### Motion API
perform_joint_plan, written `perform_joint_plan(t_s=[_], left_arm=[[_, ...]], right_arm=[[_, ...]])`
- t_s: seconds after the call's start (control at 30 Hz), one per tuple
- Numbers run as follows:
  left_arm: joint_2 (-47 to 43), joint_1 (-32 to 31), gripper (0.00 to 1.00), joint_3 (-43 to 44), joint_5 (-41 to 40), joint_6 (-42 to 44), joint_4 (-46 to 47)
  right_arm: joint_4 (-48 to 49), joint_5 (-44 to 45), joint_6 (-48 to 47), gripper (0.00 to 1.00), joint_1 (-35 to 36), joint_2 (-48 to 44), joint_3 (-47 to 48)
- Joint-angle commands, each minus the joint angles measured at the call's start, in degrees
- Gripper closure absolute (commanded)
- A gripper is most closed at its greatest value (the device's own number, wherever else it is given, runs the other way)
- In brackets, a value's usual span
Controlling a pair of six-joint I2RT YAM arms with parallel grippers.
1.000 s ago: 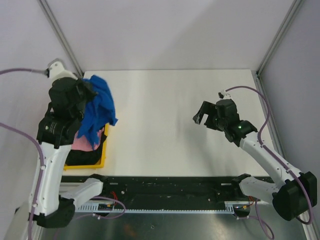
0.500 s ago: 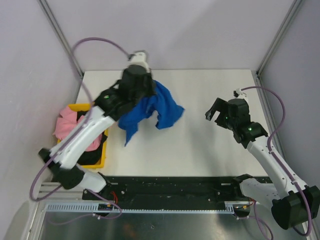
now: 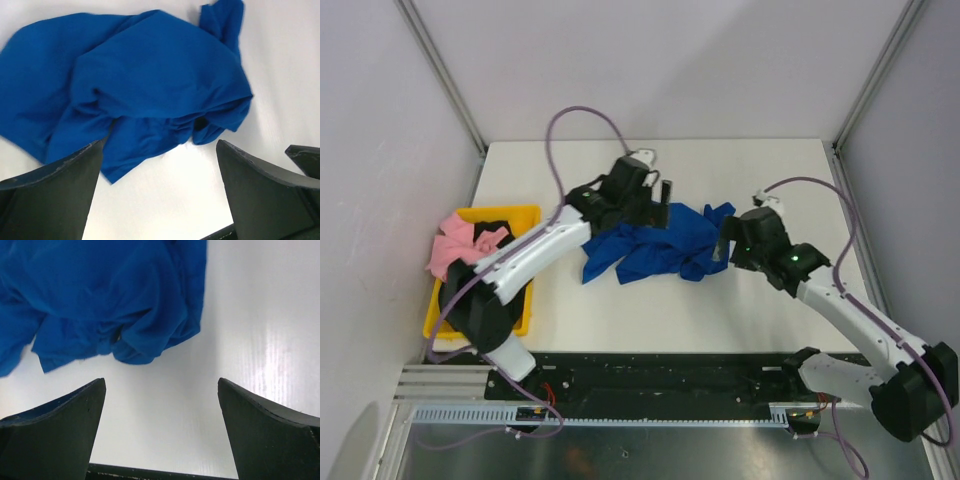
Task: Fold and stack the t-shirts
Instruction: Move the tshirt to the center of the board, then flatten out the tshirt
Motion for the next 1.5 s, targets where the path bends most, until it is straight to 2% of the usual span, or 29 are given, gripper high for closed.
perform_joint_plan(t_s=[0.0,0.27,0.43,0.6,0.9,1.0,1.17,1.2,1.33,1.4,1.47], left_arm=[[-11.5,5.5,0.02,-8.0,-0.6,-1.5,1.6],[-19.0,12.0,0.15,-23.1,-2.2,-4.7,2.3],[-20.4,14.6,0.23,-28.3,-2.9,-6.0,2.7],[-21.2,16.9,0.24,-32.2,-2.6,-7.6,3.4],[-22.5,18.1,0.24,-35.7,-1.4,-8.0,4.7],[-22.6,18.2,0.24,-36.2,-0.7,-8.3,4.9],[-22.5,18.2,0.24,-36.7,0.4,-9.0,5.3],[-22.6,18.2,0.24,-36.8,0.6,-9.1,5.4],[-22.6,18.2,0.24,-37.4,1.5,-9.5,5.6],[-22.7,18.2,0.25,-38.0,2.1,-9.7,5.8],[-22.7,18.2,0.25,-38.6,2.6,-10.1,6.1]], right_arm=[[2.1,4.6,1.6,0.02,7.1,4.1,1.6],[12.1,1.9,7.7,0.11,15.9,13.1,1.5],[18.1,1.3,10.5,0.18,17.1,19.0,1.6],[21.9,1.0,12.7,0.22,18.3,25.3,3.5],[20.7,3.9,18.8,0.27,18.2,33.9,7.0],[20.4,4.4,19.7,0.32,17.0,35.4,7.1],[20.7,4.1,19.8,0.48,14.0,37.3,7.1],[20.6,4.0,19.7,0.54,13.5,37.4,7.1],[18.3,4.2,18.7,0.91,10.1,37.0,7.1],[15.5,5.1,17.7,0.98,7.5,35.7,7.0],[13.4,6.4,15.6,0.99,4.8,33.4,6.7]])
